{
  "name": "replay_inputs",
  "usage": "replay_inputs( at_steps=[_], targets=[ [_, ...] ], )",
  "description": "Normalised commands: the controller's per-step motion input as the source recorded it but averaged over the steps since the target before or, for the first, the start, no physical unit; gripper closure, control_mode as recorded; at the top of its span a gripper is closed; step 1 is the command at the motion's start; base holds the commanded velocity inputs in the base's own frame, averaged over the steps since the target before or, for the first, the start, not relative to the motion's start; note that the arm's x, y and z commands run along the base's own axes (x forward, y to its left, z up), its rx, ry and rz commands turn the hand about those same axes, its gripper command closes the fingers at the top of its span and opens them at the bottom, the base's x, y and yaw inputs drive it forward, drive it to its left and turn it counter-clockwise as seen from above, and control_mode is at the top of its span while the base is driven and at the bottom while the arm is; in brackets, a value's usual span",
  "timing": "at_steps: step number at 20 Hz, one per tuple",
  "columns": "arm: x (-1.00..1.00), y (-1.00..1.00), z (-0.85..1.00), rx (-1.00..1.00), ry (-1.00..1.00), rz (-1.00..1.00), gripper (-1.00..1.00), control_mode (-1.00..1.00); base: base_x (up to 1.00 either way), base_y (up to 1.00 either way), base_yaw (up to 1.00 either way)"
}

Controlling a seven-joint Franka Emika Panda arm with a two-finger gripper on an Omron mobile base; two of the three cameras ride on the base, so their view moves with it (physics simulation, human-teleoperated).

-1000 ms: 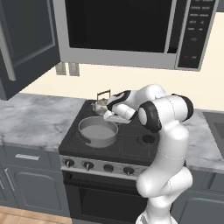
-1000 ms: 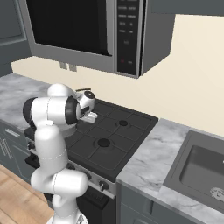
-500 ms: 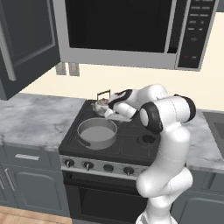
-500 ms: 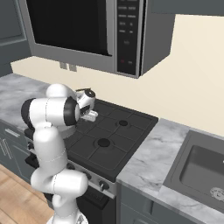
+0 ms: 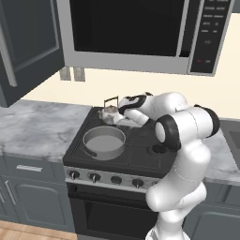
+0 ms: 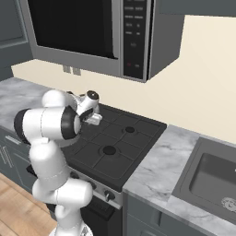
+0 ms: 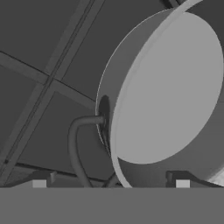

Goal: Pick the kettle from the cabinet and place it on a stove burner. Then pick the pot from the counter and place it on another stove burner. Finally, turn both burners on.

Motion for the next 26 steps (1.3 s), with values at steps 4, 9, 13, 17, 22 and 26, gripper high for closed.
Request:
replay_inputs(
  at_steps=[4, 9, 13, 17, 22, 26],
  targets=[
    [-0.3, 0.0, 0.39, 0.0, -0.07, -0.01, -1.0, -1.0, 0.0, 0.0, 0.0],
    [-0.34, 0.0, 0.5, -0.03, -0.08, 0.0, -1.0, -1.0, 0.0, 0.0, 0.0],
    [-0.38, 0.02, 0.5, -0.06, -0.07, 0.0, -1.0, -1.0, 0.0, 0.0, 0.0],
    [-0.39, 0.1, 0.49, -0.09, -0.07, 0.0, -1.0, -1.0, 0.0, 0.0, 0.0],
    [-0.38, 0.18, 0.37, -0.11, -0.04, 0.0, -1.0, -1.0, 0.0, 0.0, 0.0],
    [-0.39, 0.23, 0.37, -0.13, -0.03, 0.0, -1.0, -1.0, 0.0, 0.0, 0.0]
  ],
)
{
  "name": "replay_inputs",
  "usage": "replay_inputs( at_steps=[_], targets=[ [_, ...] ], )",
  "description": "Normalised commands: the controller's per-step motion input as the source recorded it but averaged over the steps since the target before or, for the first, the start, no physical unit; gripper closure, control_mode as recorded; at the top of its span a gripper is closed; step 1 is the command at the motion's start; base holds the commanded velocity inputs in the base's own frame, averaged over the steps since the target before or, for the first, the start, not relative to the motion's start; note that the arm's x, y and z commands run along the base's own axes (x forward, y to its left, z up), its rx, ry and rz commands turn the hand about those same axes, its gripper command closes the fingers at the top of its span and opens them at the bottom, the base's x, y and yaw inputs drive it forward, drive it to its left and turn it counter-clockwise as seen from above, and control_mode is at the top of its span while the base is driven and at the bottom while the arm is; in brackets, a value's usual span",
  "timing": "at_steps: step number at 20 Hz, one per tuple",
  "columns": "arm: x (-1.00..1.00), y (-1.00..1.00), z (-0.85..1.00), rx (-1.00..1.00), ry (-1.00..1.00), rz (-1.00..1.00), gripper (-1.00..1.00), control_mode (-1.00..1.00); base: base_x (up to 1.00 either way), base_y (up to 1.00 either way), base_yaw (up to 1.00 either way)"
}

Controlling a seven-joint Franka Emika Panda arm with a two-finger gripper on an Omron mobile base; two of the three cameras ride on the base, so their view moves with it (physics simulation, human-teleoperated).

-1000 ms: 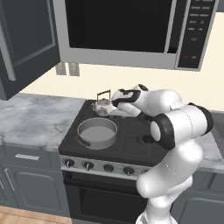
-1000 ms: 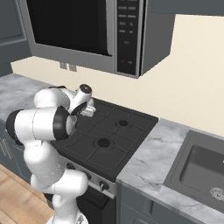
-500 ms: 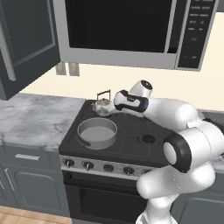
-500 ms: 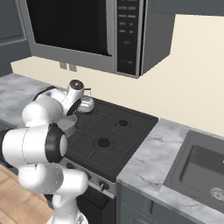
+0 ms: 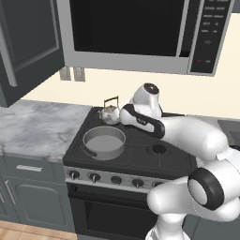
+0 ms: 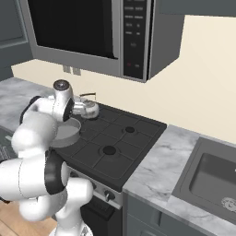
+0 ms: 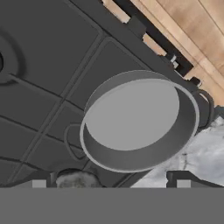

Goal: Pick the kettle from the cabinet and place it on a stove burner. Then pick the pot from the counter and place it on another stove burner. Finally, turn both burners on.

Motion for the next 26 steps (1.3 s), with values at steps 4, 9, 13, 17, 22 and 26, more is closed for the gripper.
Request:
replay_inputs(
  at_steps=[4, 9, 13, 17, 22, 26],
  targets=[
    [-0.4, 0.26, 0.38, -0.15, -0.02, 0.0, -1.0, -1.0, 0.0, 0.0, 0.0],
    [-0.4, 0.25, 0.32, -0.15, 0.0, 0.02, -1.0, -1.0, 0.0, 0.0, 0.0],
    [-0.38, 0.23, 0.27, -0.15, 0.0, 0.02, -1.0, -1.0, 0.0, 0.0, 0.0],
    [-0.36, 0.26, 0.13, -0.16, 0.0, 0.03, -1.0, -1.0, 0.0, 0.0, 0.0],
    [-0.34, 0.25, 0.03, -0.17, 0.0, 0.04, -1.0, -1.0, 0.0, 0.0, 0.0],
    [-0.36, 0.17, 0.02, -0.17, -0.01, 0.05, -1.0, -1.0, 0.0, 0.0, 0.0]
  ],
)
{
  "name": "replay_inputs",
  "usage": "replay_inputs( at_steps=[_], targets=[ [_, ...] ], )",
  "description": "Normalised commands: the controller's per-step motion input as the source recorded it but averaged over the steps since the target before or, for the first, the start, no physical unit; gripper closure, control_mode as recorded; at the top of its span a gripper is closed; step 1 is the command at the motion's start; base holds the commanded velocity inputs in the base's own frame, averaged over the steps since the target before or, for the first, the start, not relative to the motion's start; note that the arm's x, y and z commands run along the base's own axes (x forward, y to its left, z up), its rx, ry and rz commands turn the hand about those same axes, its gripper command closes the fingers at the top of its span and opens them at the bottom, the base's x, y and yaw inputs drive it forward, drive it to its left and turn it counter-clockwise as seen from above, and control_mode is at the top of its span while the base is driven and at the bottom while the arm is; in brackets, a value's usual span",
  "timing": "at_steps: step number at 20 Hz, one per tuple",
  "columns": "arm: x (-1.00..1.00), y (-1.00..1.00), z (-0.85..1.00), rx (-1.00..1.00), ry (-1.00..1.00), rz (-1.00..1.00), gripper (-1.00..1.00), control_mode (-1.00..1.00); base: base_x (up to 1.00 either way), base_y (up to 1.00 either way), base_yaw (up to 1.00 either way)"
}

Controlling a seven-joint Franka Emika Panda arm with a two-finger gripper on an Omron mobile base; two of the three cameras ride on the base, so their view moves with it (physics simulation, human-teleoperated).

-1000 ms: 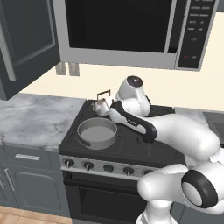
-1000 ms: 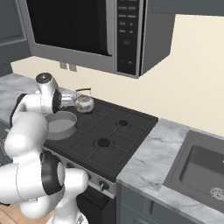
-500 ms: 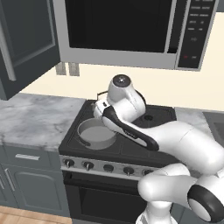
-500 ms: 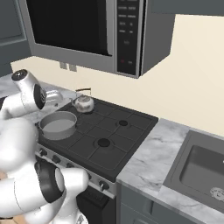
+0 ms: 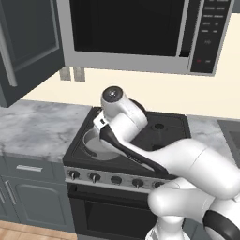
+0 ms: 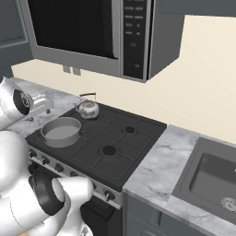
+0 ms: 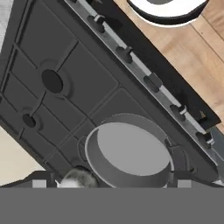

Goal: Pick the kettle from the cabinet and place it on a stove burner. Then pick the pot from the counter and place it on another stove burner. Finally, turn both burners on.

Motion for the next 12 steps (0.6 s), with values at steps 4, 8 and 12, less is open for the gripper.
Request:
replay_inputs(
  at_steps=[4, 8, 12],
  targets=[
    [-0.36, 0.15, 0.0, -0.17, -0.03, 0.06, -1.0, -1.0, 0.0, 0.0, 0.0],
    [-0.35, 0.14, 0.0, -0.16, -0.04, 0.06, -1.0, -1.0, 0.0, 0.0, 0.0],
    [-0.33, 0.16, 0.0, -0.17, -0.03, 0.06, -1.0, -1.0, 0.0, 0.0, 0.0]
  ],
)
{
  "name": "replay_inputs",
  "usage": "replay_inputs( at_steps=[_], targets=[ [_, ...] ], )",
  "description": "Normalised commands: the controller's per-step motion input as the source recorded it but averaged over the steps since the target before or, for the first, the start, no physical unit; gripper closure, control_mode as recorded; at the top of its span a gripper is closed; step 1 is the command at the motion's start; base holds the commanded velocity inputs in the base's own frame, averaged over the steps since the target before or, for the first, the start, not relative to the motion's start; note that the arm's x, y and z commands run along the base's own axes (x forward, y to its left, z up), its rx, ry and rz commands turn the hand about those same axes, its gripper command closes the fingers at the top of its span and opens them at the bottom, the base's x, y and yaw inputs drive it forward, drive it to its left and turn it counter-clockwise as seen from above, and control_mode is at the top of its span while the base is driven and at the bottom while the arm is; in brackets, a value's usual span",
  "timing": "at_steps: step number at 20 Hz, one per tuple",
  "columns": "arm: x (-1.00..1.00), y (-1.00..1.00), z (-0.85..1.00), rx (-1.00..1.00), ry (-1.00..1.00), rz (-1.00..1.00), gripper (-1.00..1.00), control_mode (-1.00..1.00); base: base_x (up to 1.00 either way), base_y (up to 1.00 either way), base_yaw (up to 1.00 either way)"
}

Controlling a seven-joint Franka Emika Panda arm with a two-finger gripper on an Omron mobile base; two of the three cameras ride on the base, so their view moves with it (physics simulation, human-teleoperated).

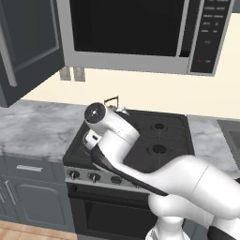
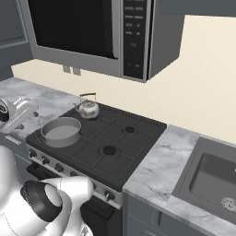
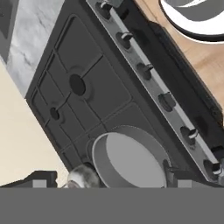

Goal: Pick the kettle from the cabinet and place it on a stove burner. Then pick the pot from the counter and place it on another stove burner. Finally, turn both burners on.

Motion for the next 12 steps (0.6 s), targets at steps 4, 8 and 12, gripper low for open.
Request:
replay_inputs(
  at_steps=[4, 8, 12],
  targets=[
    [-0.29, 0.14, 0.0, -0.17, -0.03, 0.06, -1.0, -1.0, 0.0, 0.0, 0.0],
    [-0.29, 0.14, 0.0, -0.16, -0.04, 0.06, -1.0, -1.0, 0.0, 0.0, 0.0],
    [-0.25, 0.18, 0.0, -0.16, -0.02, 0.06, -1.0, -1.0, 0.0, 0.0, 0.0]
  ],
)
